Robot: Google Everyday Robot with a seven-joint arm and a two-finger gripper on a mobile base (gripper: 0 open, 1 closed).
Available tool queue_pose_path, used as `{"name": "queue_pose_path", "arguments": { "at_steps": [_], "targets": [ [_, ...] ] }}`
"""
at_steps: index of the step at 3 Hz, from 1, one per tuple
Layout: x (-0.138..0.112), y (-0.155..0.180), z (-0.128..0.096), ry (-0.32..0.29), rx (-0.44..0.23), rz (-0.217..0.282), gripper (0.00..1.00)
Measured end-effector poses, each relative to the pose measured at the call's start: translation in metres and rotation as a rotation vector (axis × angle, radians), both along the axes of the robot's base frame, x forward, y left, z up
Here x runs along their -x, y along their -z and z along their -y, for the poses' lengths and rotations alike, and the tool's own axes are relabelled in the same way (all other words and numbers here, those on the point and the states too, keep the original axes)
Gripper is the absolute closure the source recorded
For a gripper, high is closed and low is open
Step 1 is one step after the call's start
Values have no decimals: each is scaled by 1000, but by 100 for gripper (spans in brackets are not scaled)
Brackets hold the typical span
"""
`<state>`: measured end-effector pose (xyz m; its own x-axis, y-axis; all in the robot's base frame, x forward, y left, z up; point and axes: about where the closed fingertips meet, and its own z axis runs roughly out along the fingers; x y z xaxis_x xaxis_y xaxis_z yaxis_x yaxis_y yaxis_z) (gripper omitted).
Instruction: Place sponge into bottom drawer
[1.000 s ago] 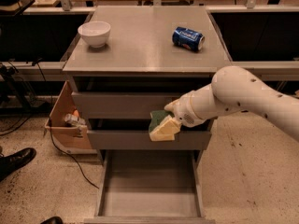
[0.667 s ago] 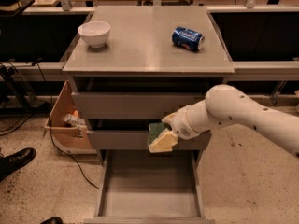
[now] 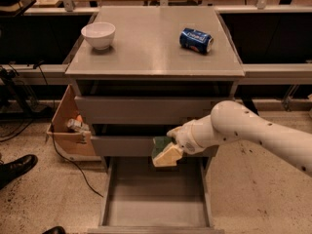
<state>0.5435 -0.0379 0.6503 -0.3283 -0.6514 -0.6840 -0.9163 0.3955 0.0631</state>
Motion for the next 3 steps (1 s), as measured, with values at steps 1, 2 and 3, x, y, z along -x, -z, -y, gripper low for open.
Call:
{"name": "queue_pose_path", "arguments": {
  "at_steps": [1, 2, 3],
  "targets": [
    [13, 70, -5, 24, -15, -54, 100],
    [22, 133, -9, 43, -33, -73, 100],
    [24, 186, -12, 47, -49, -76, 100]
  ]
}}
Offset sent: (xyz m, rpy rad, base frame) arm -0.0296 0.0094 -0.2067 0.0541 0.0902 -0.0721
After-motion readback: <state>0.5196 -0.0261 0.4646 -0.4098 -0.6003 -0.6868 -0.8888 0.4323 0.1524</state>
